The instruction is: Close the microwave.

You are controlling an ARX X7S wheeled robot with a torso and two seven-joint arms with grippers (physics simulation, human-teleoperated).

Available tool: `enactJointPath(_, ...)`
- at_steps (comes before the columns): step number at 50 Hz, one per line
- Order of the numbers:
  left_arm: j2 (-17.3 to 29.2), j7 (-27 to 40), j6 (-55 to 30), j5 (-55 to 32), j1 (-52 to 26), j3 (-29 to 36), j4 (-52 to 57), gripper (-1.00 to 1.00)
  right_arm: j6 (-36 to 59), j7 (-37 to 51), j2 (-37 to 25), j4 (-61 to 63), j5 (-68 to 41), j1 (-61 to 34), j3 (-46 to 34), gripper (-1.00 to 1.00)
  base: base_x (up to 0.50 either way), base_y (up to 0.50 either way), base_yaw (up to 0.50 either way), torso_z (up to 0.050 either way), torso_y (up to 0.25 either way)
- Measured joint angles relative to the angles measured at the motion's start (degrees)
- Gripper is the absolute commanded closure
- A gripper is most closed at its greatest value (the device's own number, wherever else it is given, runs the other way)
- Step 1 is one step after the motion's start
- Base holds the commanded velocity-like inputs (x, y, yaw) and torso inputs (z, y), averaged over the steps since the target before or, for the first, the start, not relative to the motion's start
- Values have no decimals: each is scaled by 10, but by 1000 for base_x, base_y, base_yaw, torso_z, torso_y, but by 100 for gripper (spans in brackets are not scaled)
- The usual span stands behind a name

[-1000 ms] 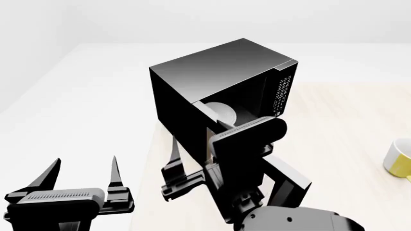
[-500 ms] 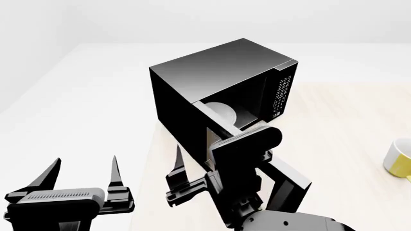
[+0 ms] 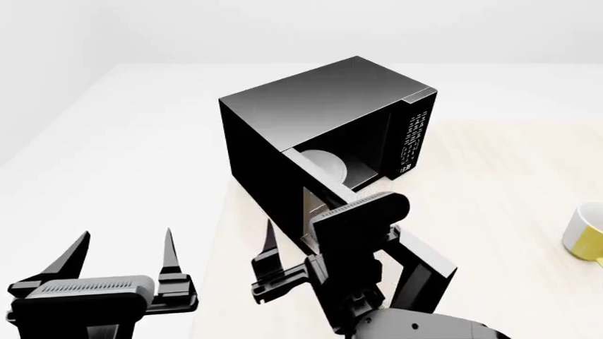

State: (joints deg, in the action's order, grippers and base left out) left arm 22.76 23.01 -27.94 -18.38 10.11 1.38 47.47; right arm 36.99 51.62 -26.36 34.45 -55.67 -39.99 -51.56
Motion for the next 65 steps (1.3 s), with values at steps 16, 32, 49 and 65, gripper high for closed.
enactJointPath(16, 2, 2, 2, -2, 0, 2, 1, -100, -6, -8, 0, -23, 7, 6, -3, -100, 0, 0, 0, 0, 0)
enactJointPath(32, 5, 6, 1, -6, 0, 2, 4, -100, -11, -17, 0, -45, 15, 10, -6, -100, 0, 0, 0, 0, 0)
enactJointPath(49, 7, 9, 2, -8, -1, 4, 4, -100, -17, -23, 0, -65, 21, 13, -5, -100, 0, 0, 0, 0, 0)
enactJointPath(65, 10, 11, 5, -8, -1, 7, 1, -100, -26, -27, -2, -83, 22, 13, -1, -100, 0, 0, 0, 0, 0)
